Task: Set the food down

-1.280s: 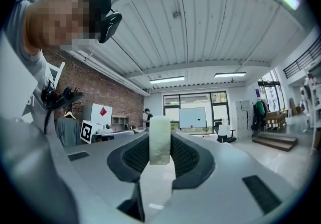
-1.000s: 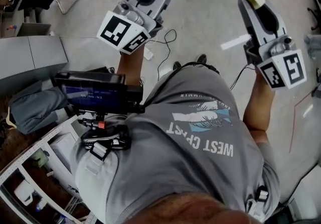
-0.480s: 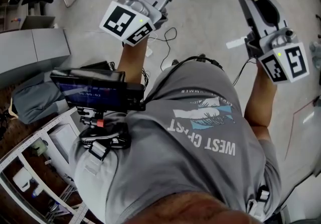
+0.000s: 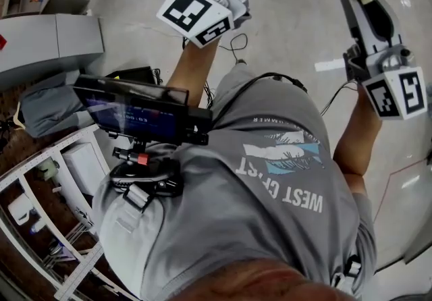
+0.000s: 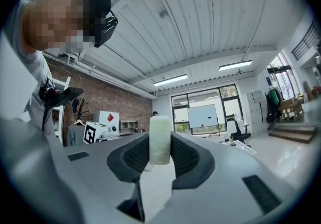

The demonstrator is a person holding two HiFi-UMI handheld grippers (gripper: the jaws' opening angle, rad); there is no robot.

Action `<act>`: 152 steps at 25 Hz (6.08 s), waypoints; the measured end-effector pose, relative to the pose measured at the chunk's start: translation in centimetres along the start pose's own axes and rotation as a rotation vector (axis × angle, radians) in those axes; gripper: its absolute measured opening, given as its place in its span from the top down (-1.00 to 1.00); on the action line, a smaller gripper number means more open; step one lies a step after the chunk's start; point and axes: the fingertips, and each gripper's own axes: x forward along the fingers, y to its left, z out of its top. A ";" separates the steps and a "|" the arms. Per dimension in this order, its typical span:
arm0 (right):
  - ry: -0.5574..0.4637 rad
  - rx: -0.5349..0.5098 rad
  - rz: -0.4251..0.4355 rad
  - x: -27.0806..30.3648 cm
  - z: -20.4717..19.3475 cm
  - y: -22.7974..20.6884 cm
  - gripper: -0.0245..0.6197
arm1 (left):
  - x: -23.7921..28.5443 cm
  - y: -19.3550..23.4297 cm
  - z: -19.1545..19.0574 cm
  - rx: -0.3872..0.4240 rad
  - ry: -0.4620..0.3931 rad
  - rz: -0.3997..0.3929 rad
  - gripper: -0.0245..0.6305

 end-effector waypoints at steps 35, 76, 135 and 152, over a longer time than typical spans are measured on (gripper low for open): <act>0.057 -0.021 -0.055 19.5 -2.3 -11.5 0.60 | 5.9 22.3 -4.3 -0.051 -0.002 -0.025 0.90; 0.124 -0.053 -0.058 37.8 0.5 -26.7 0.60 | 16.6 43.1 -4.3 -0.080 -0.028 -0.008 0.90; 0.393 -0.018 -0.005 66.3 -15.7 -58.3 0.60 | 31.3 66.5 -14.0 -0.128 0.056 0.100 0.90; 0.643 -0.154 -0.007 74.0 -26.8 -66.7 0.60 | 30.6 67.8 -14.6 -0.123 0.100 0.192 0.90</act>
